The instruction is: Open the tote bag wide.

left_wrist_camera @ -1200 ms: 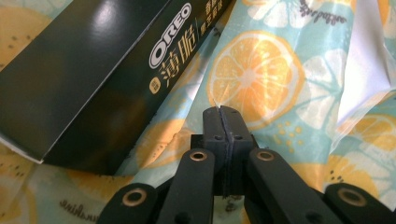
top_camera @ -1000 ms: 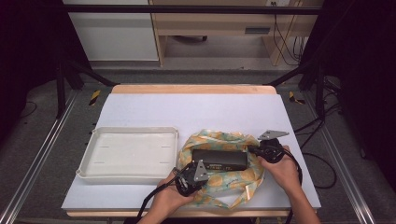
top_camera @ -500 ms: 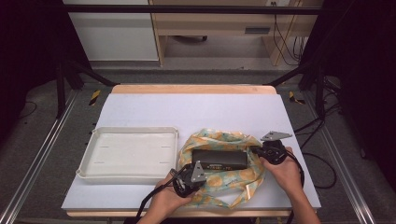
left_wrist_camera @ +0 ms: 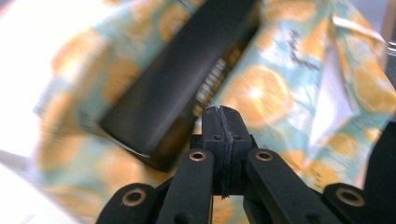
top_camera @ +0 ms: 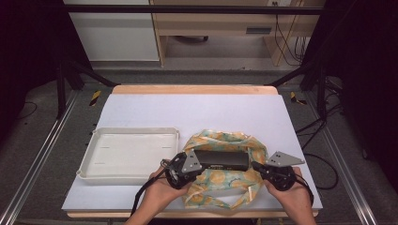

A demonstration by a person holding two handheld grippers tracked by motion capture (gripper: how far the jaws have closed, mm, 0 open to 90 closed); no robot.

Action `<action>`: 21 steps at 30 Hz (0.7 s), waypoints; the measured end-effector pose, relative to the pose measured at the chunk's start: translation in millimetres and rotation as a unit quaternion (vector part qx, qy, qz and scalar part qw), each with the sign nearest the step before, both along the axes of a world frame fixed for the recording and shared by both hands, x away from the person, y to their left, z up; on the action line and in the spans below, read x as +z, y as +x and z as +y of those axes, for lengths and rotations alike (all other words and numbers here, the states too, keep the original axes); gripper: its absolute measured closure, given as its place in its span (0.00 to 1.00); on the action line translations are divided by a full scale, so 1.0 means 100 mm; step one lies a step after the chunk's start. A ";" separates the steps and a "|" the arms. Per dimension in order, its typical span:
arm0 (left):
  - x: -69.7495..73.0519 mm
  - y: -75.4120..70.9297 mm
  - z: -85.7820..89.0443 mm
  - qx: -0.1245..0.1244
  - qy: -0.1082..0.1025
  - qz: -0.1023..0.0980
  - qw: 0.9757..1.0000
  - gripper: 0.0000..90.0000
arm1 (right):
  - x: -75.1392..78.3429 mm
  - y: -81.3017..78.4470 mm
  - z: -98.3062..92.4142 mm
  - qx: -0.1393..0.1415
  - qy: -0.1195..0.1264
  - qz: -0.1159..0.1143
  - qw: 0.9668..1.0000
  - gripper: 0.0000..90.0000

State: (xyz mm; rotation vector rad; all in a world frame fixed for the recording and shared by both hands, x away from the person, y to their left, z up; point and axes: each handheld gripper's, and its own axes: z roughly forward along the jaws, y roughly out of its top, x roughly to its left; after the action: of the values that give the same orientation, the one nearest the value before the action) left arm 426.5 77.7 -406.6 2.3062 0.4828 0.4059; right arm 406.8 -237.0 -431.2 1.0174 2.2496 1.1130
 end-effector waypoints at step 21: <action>0.10 0.59 0.12 0.056 -0.024 0.010 0.998 1.00 | -0.26 -0.12 0.15 0.028 0.012 0.011 0.999 1.00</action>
State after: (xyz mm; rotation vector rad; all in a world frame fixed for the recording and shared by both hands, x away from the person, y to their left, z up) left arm 485.8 90.1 -396.9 2.2462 0.6282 0.4206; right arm 395.1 -221.8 -456.9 0.9857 2.3006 1.1610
